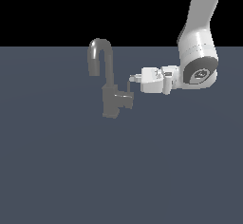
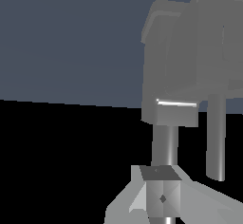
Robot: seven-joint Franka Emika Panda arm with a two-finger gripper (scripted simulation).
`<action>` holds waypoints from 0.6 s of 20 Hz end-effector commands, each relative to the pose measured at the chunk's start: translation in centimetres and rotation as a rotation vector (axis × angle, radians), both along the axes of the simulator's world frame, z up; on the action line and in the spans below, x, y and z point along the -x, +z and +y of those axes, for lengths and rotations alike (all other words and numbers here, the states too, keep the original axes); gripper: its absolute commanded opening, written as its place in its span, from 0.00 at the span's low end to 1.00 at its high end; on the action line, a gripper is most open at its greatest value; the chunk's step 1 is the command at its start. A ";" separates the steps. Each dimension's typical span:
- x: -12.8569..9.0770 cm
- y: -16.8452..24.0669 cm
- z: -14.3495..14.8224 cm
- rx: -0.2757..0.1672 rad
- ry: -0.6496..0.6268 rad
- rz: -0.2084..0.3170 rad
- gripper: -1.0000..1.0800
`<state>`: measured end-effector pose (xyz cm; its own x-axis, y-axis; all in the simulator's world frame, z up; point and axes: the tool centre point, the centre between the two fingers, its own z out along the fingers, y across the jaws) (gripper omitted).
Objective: Turn on the faucet by rotating a designated handle.
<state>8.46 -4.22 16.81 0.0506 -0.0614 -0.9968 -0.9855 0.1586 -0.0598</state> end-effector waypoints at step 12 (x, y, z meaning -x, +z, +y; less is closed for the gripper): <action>-0.4 -2.4 0.5 -0.065 -0.063 0.051 0.00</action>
<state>8.83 -3.72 14.31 -0.0043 0.0038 -1.0000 -0.9746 0.2240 0.0051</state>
